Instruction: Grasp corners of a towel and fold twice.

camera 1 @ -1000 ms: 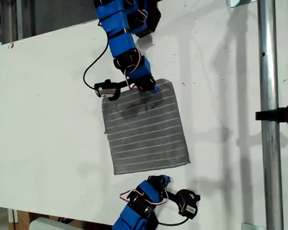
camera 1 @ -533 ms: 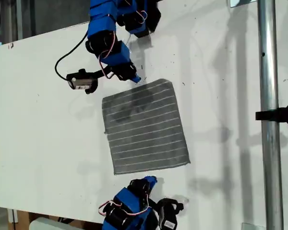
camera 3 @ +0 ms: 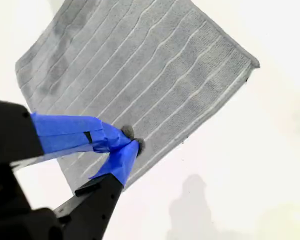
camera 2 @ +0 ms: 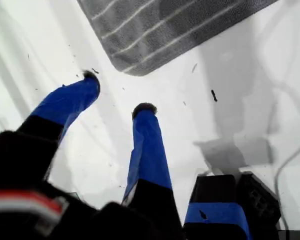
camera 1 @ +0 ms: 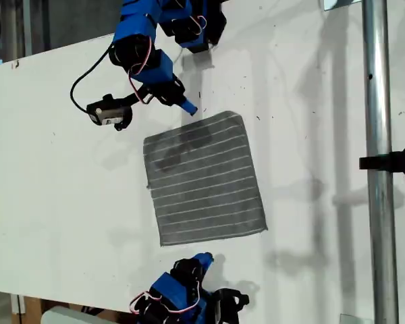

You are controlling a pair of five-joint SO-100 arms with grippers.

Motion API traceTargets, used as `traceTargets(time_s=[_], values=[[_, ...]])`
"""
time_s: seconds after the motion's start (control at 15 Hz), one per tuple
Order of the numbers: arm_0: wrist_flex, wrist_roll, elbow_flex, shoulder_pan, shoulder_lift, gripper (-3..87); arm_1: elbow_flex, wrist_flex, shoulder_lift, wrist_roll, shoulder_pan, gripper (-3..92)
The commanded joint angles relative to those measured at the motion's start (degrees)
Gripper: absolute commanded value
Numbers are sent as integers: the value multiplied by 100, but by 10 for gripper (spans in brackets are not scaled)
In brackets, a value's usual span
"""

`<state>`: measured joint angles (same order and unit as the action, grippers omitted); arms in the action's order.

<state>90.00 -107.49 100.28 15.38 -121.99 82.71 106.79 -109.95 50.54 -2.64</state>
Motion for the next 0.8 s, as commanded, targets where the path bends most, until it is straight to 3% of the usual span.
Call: traceTargets(time_s=[0.0,0.33,0.53,0.73], values=[[-141,-18,35,-44,-167,-29,-466,272,-193,-492,35,400],[-229,-26,132,-26,-167,-29,272,-18,334,-659,-642,455],[-264,-26,193,-18,-167,-29,1969,-1564,817,-483,-1090,456],[-343,9,264,-26,-176,-29,2206,-2514,1687,-334,-1134,448]])
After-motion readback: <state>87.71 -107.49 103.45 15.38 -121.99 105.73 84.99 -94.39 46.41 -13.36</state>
